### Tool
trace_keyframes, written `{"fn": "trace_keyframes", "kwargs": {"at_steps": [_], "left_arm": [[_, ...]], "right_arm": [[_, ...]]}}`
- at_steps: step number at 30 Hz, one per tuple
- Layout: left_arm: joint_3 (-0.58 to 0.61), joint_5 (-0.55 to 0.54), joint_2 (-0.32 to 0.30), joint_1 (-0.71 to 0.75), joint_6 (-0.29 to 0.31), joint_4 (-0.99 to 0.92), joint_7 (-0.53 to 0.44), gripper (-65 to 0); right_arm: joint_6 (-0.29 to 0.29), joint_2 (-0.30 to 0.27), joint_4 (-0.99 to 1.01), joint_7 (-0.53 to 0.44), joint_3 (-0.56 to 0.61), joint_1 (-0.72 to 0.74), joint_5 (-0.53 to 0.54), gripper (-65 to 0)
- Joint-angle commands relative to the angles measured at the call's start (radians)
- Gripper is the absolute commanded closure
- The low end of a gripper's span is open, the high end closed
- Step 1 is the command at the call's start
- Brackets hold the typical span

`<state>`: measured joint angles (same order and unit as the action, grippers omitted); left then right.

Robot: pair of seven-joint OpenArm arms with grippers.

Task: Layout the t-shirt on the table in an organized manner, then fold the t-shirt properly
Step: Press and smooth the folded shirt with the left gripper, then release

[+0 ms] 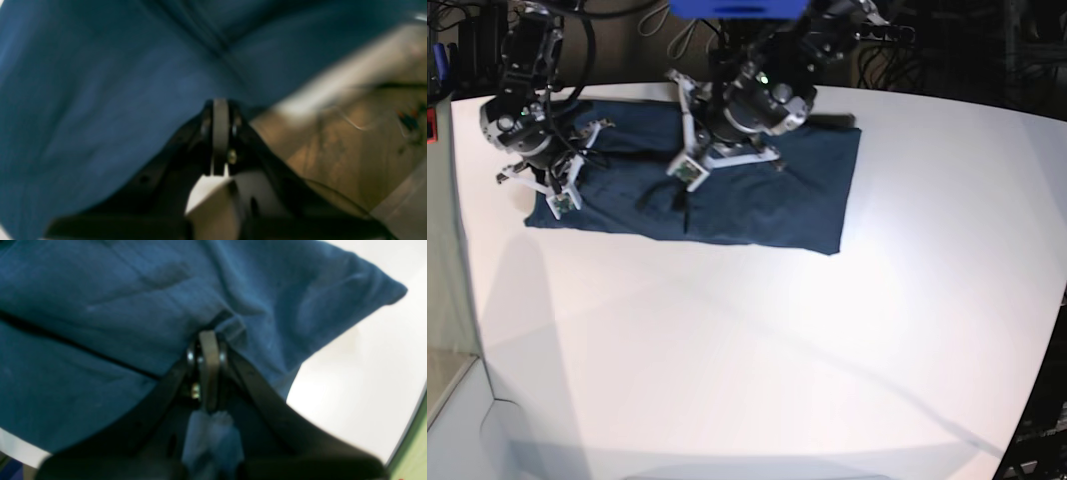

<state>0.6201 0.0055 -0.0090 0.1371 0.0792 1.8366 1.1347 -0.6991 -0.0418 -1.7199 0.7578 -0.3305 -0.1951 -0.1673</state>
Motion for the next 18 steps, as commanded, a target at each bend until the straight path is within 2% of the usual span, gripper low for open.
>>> {"fn": "trace_keyframes", "kwargs": {"at_steps": [1,4,7,12,15,18], "left_arm": [[-0.015,0.024,0.002,-0.011,0.004,0.044,-0.02,0.0],[-0.018,0.031,-0.006,-0.011,0.017,0.085,-0.026,0.0],[-0.096,0.027,-0.03,-0.006,0.017,0.087,-0.023,0.0],[-0.383,0.023,-0.092,0.022,0.026,0.074,-0.031,0.0],[-0.517,0.023,-0.096,0.02,0.027,0.03,-0.057,0.0],[-0.563,0.021,-0.127,0.023,0.027,0.001,-0.112,0.0]], "right_arm": [[0.001,-0.008,-0.01,-0.002,-0.002,0.004,-0.001,0.0],[0.001,-0.008,-0.012,0.001,0.0,0.004,-0.001,0.0],[0.001,-0.007,-0.015,0.001,-0.003,0.003,-0.001,0.0],[0.001,-0.011,-0.016,0.001,-0.006,0.019,-0.002,0.0],[0.001,-0.03,-0.018,0.002,-0.006,0.018,-0.002,-8.6],[0.001,-0.036,-0.048,0.002,-0.006,0.007,-0.002,-23.3]]}}
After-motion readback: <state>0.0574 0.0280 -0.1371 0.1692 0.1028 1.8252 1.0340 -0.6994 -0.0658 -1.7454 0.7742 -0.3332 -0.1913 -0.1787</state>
